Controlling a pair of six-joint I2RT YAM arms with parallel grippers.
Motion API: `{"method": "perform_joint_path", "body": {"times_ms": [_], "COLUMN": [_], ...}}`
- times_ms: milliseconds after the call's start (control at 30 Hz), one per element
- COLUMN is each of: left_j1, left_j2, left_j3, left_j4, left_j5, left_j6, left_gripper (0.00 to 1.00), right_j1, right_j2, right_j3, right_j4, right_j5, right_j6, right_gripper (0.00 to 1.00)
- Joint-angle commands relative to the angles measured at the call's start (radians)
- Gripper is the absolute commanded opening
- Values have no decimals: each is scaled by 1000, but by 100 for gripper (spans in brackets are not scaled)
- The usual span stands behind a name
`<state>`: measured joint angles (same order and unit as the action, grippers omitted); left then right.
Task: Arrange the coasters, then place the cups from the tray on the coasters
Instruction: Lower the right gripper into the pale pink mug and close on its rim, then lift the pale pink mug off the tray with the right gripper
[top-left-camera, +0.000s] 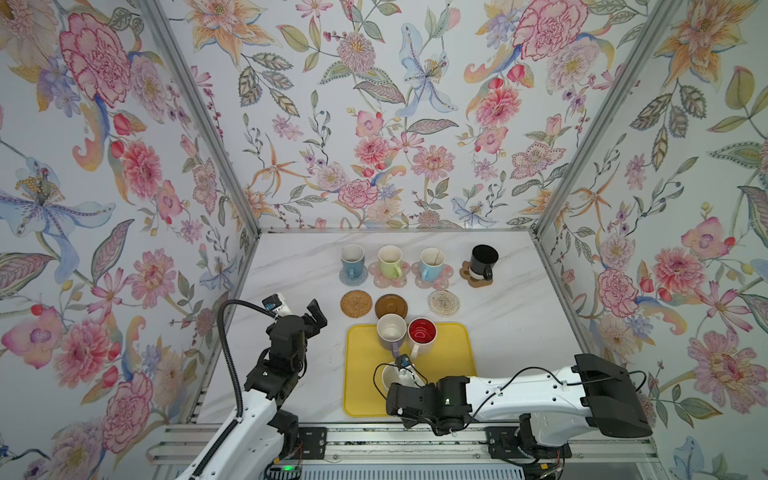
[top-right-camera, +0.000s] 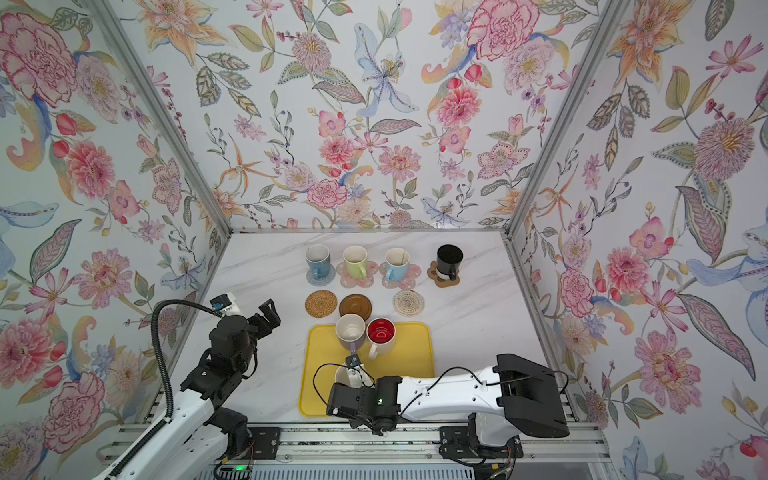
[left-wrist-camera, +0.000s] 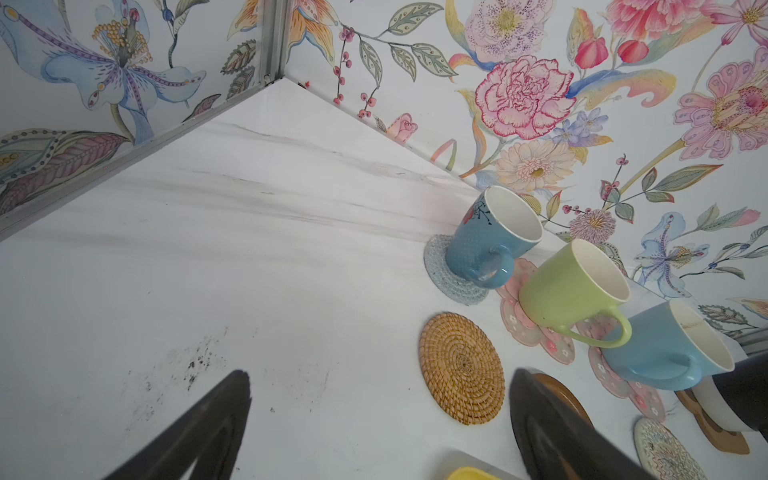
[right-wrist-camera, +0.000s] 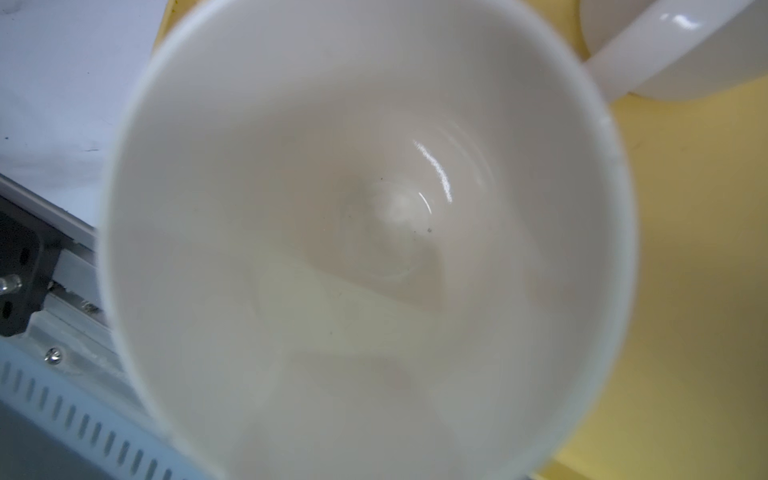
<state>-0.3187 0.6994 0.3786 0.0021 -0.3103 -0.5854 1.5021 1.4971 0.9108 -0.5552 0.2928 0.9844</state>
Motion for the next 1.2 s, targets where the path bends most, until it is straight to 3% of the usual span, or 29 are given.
{"method": "perform_joint_path", "body": {"times_ms": [0,300,767,1167], "left_j1": [15,22,33,39], "left_j2": [-1,-11,-27,-61], "left_j3": [-21,-27,-36,-52], "left_j4": [0,-3,-21,-43], "left_j5": [11,13,19,13], "left_j6": [-10,-10,-10,-20], "left_gripper": [99,99,99,99], "right_j1": [-8,-12,-23,-86], "right_j2": [23,41,40,31], "right_j3": [33,46,92,190], "right_j4": [-5,-5,-6,-10], "right_j5": [17,22,23,11], "right_j6": [-33,-59,-131,-243], "right_gripper": [38,30,9,2]}}
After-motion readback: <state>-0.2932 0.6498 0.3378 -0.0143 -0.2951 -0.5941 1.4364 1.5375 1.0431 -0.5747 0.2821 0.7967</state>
